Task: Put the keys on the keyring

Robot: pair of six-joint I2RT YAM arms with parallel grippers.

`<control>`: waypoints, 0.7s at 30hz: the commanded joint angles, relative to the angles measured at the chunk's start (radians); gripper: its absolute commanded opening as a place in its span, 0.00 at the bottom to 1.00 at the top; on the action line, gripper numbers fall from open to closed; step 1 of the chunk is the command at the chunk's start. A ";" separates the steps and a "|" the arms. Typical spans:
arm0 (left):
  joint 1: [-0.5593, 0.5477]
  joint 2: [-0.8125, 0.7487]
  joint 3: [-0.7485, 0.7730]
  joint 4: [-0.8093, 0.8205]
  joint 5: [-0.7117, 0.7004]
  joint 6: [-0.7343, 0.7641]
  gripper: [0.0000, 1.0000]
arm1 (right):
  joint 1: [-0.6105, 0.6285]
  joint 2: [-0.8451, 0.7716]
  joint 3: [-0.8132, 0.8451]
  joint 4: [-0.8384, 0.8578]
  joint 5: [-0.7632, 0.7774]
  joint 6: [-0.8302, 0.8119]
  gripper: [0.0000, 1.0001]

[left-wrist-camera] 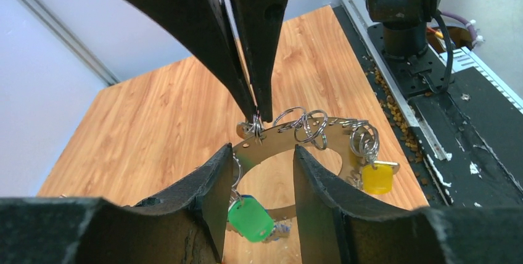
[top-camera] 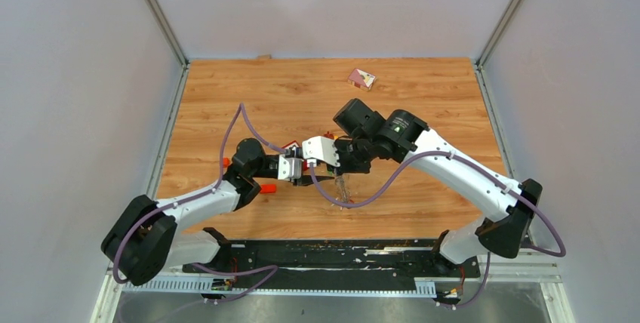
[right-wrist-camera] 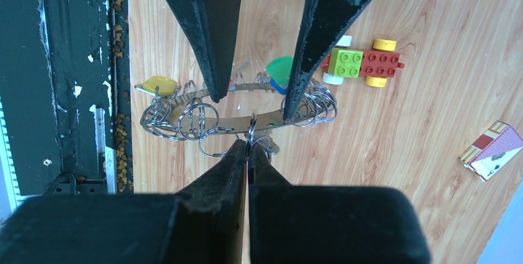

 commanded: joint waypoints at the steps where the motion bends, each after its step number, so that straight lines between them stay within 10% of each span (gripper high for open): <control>1: -0.003 0.045 -0.028 0.272 -0.048 -0.140 0.49 | 0.015 0.010 0.069 -0.016 0.023 0.008 0.00; 21: -0.049 0.123 -0.046 0.402 -0.062 -0.213 0.42 | 0.043 0.062 0.116 -0.082 0.077 -0.007 0.00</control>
